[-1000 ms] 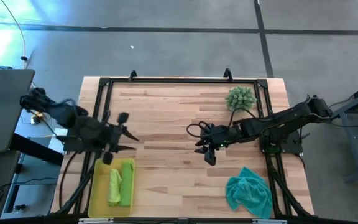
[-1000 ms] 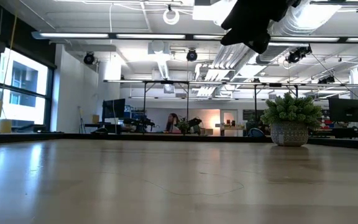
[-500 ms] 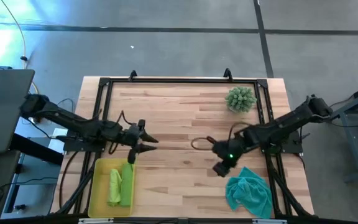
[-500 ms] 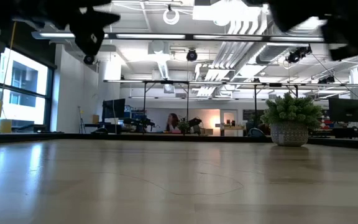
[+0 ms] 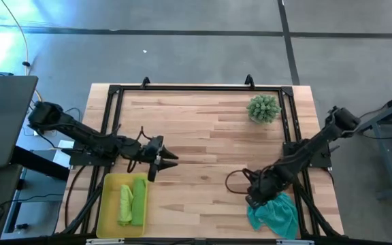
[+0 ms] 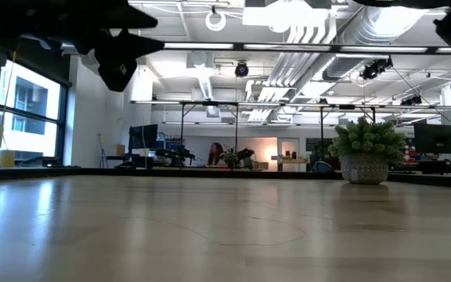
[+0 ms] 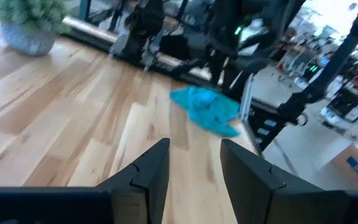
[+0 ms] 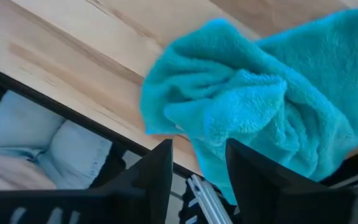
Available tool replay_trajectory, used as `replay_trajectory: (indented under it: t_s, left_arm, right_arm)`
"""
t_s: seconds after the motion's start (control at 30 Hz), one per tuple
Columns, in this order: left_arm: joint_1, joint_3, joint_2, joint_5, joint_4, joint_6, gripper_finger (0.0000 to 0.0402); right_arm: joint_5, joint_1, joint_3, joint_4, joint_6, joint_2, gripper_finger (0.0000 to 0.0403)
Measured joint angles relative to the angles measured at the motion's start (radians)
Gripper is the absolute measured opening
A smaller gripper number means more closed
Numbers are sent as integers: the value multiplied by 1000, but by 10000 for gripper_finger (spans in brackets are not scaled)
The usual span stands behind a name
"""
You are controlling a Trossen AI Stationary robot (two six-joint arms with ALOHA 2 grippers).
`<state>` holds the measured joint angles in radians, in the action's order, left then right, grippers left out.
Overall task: Roll microfiber towels into tight, uniform cylinder then place into a basket
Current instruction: Fold the blue microfiber towel
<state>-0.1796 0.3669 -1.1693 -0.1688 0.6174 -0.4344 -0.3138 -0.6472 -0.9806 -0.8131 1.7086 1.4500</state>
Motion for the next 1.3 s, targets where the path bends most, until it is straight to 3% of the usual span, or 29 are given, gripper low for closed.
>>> replay_trajectory:
  t_s: [0.27, 0.4, 0.53, 0.73, 0.93, 1.3]
  left_arm:
    - [-26, 1, -20, 0, 37, 29, 131]
    - [-26, 1, -20, 0, 38, 36, 131]
    - [-26, 1, -20, 0, 38, 36, 131]
    - [-26, 1, -20, -1, 38, 34, 131]
    - [-26, 1, -20, -1, 39, 34, 131]
    - [-26, 1, -20, -1, 47, -6, 131]
  right_arm:
    - [-36, -38, 0, -13, 40, 88, 178]
    - [-33, -34, 0, -11, 16, 127, 175]
    - [-30, -34, 0, -10, -37, 159, 133]
    - [-36, -34, 0, -6, -119, 172, 20]
    - [-21, -22, 0, -13, -169, 117, 14]
    - [381, 121, 0, 18, -486, -20, 2]
